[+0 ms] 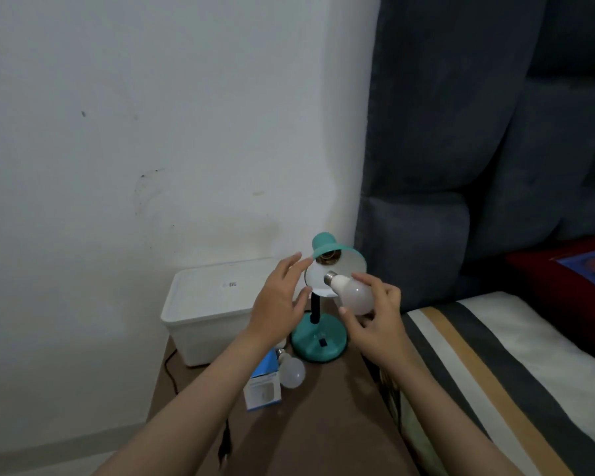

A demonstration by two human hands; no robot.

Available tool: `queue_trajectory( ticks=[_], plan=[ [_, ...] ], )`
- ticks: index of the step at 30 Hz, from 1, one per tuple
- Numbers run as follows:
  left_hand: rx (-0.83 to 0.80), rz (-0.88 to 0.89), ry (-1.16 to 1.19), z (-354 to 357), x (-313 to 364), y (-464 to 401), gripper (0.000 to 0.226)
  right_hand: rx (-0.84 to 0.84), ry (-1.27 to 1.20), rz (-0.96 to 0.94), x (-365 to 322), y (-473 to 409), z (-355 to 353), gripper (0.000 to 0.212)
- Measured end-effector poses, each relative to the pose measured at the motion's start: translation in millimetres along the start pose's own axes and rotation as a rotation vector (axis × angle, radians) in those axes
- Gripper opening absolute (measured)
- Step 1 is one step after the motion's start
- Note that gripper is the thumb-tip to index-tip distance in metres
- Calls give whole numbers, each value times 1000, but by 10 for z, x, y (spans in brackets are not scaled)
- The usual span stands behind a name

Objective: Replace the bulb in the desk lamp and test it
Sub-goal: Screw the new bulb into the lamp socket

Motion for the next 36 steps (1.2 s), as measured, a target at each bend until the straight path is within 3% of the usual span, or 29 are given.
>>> queue_trajectory(
  ticks=[7, 14, 21, 27, 36],
  plan=[
    [-103, 98, -104, 113, -181, -202, 46, 203, 165, -148, -3, -162, 119, 56],
    [-171, 194, -121, 193, -211, -224, 52, 214, 194, -194, -7, -322, 230, 56],
    [-168, 168, -83, 247, -255, -223, 51, 240, 210, -200, 70, -395, 238, 56],
    [-139, 136, -28, 246, -215, -248, 51, 279, 270, -235, 98, -433, 308, 44],
    [-117, 85, 10, 241, -220, -263, 52, 330, 173, -164, 92, -462, 364, 45]
  ],
)
Point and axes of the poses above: each hand's wrist, its own y-axis away from the middle knuckle, its own z-axis out of the palm, x = y × z, the point moved 6 cm from there along -y, towards the middle knuckle, and after that the axes turned 10 degrees about z, right-handed, at the moved point
